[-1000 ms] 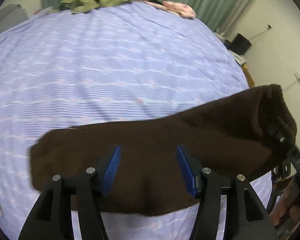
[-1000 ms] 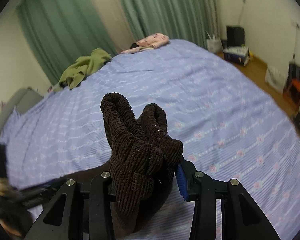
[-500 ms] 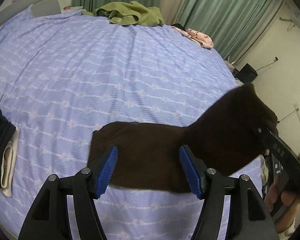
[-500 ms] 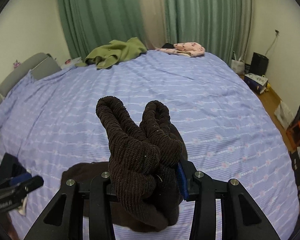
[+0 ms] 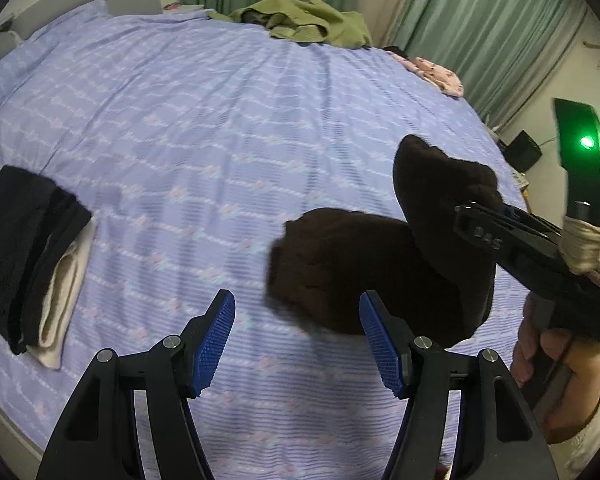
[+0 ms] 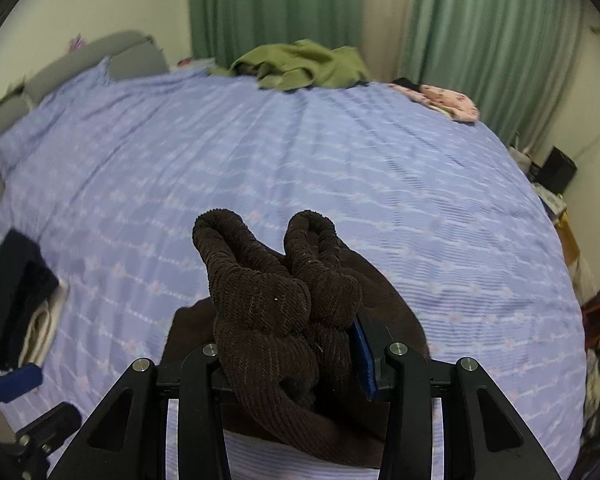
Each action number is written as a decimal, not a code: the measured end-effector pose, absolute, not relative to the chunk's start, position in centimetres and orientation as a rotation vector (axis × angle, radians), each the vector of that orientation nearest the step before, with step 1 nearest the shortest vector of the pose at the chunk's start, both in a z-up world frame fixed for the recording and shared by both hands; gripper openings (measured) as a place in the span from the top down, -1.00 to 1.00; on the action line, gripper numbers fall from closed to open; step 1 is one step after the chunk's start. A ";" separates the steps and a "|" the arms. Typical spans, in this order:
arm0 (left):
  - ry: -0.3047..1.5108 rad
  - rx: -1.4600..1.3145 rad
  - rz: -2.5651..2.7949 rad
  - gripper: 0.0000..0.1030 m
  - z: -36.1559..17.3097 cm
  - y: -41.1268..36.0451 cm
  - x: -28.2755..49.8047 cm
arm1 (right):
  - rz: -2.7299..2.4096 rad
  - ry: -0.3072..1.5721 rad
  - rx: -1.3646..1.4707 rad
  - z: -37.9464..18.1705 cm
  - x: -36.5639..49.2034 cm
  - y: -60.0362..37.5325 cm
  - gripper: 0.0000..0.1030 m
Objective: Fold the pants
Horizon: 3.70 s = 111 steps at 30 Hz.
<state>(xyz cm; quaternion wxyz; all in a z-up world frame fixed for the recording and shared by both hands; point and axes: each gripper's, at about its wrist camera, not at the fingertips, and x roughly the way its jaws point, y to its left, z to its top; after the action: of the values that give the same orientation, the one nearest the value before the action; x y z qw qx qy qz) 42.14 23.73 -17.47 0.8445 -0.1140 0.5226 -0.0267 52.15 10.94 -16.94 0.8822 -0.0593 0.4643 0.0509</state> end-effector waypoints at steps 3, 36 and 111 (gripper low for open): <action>1.113 -0.236 -0.023 -0.23 -18.3 25.0 41.7 | 0.140 1.008 -0.160 -18.8 52.3 13.4 0.18; 0.988 -0.101 -0.137 -0.30 -15.2 20.3 42.2 | 0.160 0.917 0.072 -14.3 45.0 3.2 -0.58; 1.234 -0.351 -0.129 -0.40 -29.7 23.1 48.1 | 0.167 1.189 0.216 -26.9 45.9 -1.3 -0.58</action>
<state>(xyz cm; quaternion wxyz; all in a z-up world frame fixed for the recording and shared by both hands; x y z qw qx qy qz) 48.14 23.14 -29.67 0.7993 -0.1634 0.5751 -0.0600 45.93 -1.28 -26.89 0.8197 0.1015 0.5583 0.0783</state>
